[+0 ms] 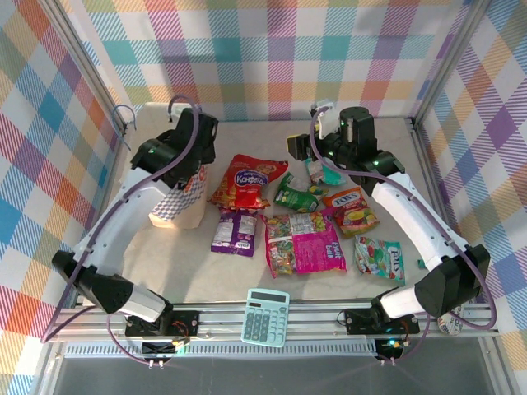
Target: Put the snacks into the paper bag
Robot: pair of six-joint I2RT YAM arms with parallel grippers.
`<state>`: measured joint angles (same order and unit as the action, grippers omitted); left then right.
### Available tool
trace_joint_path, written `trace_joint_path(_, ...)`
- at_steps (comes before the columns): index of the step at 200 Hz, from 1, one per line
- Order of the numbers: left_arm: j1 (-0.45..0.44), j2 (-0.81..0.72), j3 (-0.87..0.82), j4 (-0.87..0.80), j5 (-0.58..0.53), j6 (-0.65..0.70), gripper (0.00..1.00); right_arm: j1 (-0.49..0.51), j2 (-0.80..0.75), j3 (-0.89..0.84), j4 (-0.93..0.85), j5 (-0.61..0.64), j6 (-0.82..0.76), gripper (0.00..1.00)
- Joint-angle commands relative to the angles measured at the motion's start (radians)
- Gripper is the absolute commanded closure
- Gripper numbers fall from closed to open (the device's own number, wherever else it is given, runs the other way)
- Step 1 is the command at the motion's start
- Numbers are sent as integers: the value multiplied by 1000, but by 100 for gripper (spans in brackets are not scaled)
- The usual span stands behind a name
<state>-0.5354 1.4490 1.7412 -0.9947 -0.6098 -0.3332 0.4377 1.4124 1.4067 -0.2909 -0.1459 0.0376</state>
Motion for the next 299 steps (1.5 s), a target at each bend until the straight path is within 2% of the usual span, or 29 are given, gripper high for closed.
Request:
trace_joint_path(1, -9, -83, 36, -107, 43, -1, 27, -2, 8, 41, -26, -10, 10, 20)
trace_joint_path(52, -2, -219, -29, -220, -10, -58, 25, -1, 34, 19, -62, -53, 25, 20)
trace_joint_path(74, 12, -266, -39, -256, 43, -36, 24, 1, 45, -3, -64, -75, 45, 20)
trace_joint_path(115, 52, -348, -77, -324, 34, -104, 21, 12, 68, -56, -39, -103, 94, 20)
trace_joint_path(144, 93, -370, -116, -322, 111, -103, 21, 20, 127, -59, -30, -150, 170, 21)
trace_joint_path(159, 101, -372, -126, -322, 111, -111, 21, 31, 165, -52, -40, -147, 205, 22)
trace_joint_path(229, 136, -423, -142, -330, 82, -131, 21, 104, 419, 100, -130, -208, 360, 25)
trace_joint_path(283, 144, -446, -158, -358, 61, -136, 20, 195, 582, 229, -246, -170, 432, 27)
trace_joint_path(299, 146, -453, -158, -358, 61, -136, 20, 201, 628, 267, -288, -154, 458, 31)
